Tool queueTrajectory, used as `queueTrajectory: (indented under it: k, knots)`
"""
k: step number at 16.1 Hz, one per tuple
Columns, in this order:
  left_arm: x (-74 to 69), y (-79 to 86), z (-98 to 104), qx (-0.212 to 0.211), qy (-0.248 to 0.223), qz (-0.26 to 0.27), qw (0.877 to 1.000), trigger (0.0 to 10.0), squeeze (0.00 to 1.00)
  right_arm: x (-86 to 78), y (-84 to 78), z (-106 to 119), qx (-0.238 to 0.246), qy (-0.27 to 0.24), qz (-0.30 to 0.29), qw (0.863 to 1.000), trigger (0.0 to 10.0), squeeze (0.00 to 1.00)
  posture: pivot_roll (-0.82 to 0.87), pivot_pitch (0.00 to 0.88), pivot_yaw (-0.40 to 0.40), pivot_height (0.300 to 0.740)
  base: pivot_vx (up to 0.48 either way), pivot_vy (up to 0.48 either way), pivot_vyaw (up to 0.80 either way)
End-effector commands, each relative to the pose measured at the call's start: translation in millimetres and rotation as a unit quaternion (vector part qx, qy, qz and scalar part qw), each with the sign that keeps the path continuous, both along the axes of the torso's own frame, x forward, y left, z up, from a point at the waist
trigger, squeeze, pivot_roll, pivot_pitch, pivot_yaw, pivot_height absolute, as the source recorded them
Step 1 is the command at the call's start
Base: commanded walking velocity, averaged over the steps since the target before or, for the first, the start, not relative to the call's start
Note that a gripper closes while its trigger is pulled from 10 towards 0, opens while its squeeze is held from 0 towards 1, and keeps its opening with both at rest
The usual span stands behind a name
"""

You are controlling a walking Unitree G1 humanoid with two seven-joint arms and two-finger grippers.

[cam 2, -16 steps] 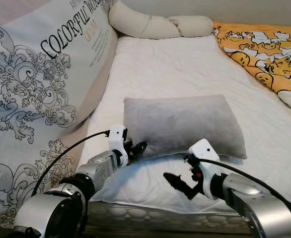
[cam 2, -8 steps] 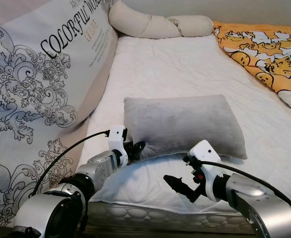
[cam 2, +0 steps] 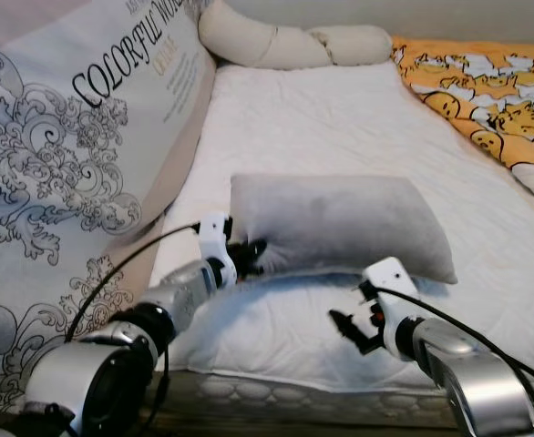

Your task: Clean up the room

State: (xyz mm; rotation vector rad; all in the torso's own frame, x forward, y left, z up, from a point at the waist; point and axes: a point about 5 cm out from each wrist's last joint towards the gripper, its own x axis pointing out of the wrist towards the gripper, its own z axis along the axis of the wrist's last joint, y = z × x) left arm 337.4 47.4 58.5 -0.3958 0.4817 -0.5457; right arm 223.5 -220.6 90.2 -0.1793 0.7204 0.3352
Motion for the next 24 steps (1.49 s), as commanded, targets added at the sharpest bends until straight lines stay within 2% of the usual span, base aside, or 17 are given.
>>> queueTrajectory:
  k: [1,4,6,7,9,11,12,14,15,16,19,20,21,22,23,24]
  knots:
    - [9.6,2.6,14.8,-0.018,-0.029,0.000,0.999,0.0,0.00,5.7,-9.7,-2.0,-0.020,-0.008,-0.045,0.999,10.0,0.00,-0.28,0.000,0.070,0.740,0.000,0.000,0.00]
    - [18.8,18.7,27.6,-0.029,-0.060,-0.005,0.998,0.0,0.00,16.0,-14.0,-12.4,-0.013,-0.013,-0.106,0.994,10.0,0.00,-0.23,0.000,0.064,0.740,0.000,0.000,0.00]
    - [21.7,37.2,36.8,-0.014,-0.104,-0.040,0.994,0.0,0.00,28.6,-19.9,-20.6,-0.017,-0.026,-0.168,0.985,10.0,0.00,-0.18,0.000,0.058,0.740,0.000,0.000,0.00]
    - [21.2,40.3,37.7,-0.007,-0.114,-0.050,0.992,0.0,0.00,30.7,-20.4,-22.0,-0.015,-0.028,-0.178,0.983,10.0,0.00,-0.17,0.000,0.057,0.740,0.000,0.000,0.00]
    - [10.4,53.3,40.6,0.021,-0.154,-0.103,0.982,0.0,0.00,45.7,-15.8,-27.6,-0.006,-0.042,-0.210,0.977,10.0,0.00,-0.11,0.000,0.041,0.740,0.000,0.000,0.00]
    - [-1.0,54.5,42.9,0.028,-0.172,-0.139,0.975,0.0,0.00,57.6,-5.8,-31.8,0.008,-0.044,-0.211,0.976,10.0,0.00,-0.09,0.000,0.038,0.740,0.000,0.000,0.00]
    - [-17.6,51.5,47.4,0.022,-0.185,-0.184,0.965,0.0,0.00,73.2,9.2,-38.1,0.023,-0.044,-0.205,0.977,10.0,0.00,-0.07,0.000,0.036,0.740,0.000,0.000,0.00]
    - [-32.8,47.8,52.3,0.012,-0.193,-0.217,0.957,0.0,0.00,87.4,28.4,-41.4,0.038,-0.046,-0.183,0.981,10.0,0.00,-0.06,0.000,0.034,0.740,0.000,0.000,0.00]
    - [-51.3,45.1,55.6,0.009,-0.197,-0.253,0.947,0.0,0.00,101.7,58.5,-42.6,0.053,-0.046,-0.141,0.987,10.0,0.00,-0.03,0.000,0.023,0.740,0.000,0.000,0.00]
    - [-58.3,44.2,56.7,0.008,-0.198,-0.266,0.943,0.0,0.00,106.3,70.5,-42.0,0.059,-0.047,-0.123,0.990,10.0,0.00,-0.03,0.000,0.020,0.740,0.000,0.000,0.00]
    - [-74.2,41.0,63.0,-0.001,-0.200,-0.275,0.940,0.0,0.00,118.7,113.5,-34.8,0.089,-0.053,-0.069,0.992,10.0,0.00,0.02,0.000,-0.014,0.740,0.000,0.000,0.00]
    - [-80.7,38.5,62.8,-0.005,-0.192,-0.270,0.944,0.0,0.00,125.6,137.2,-24.4,0.110,-0.073,-0.038,0.991,10.0,0.00,0.04,0.000,-0.024,0.740,0.000,0.000,0.00]
    - [-83.6,37.8,59.7,-0.002,-0.181,-0.257,0.949,0.0,0.00,130.8,147.0,-16.3,0.123,-0.094,-0.029,0.988,10.0,0.00,0.04,0.000,-0.029,0.740,0.000,0.000,0.00]
    - [-81.9,37.2,51.8,0.014,-0.172,-0.239,0.956,0.0,0.00,134.6,147.7,-11.8,0.129,-0.108,-0.040,0.985,10.0,0.00,0.05,0.000,-0.034,0.740,0.000,0.000,0.00]
    - [-79.3,35.4,45.5,0.029,-0.165,-0.222,0.961,0.0,0.00,134.4,144.8,-14.7,0.120,-0.108,-0.042,0.986,10.0,0.00,0.05,0.000,-0.035,0.740,0.000,0.000,0.00]
    - [-76.6,33.6,42.5,0.041,-0.164,-0.203,0.965,0.0,0.00,132.0,139.9,-21.2,0.087,-0.106,-0.038,0.990,10.0,0.00,0.05,0.000,-0.039,0.740,0.000,0.000,0.00]
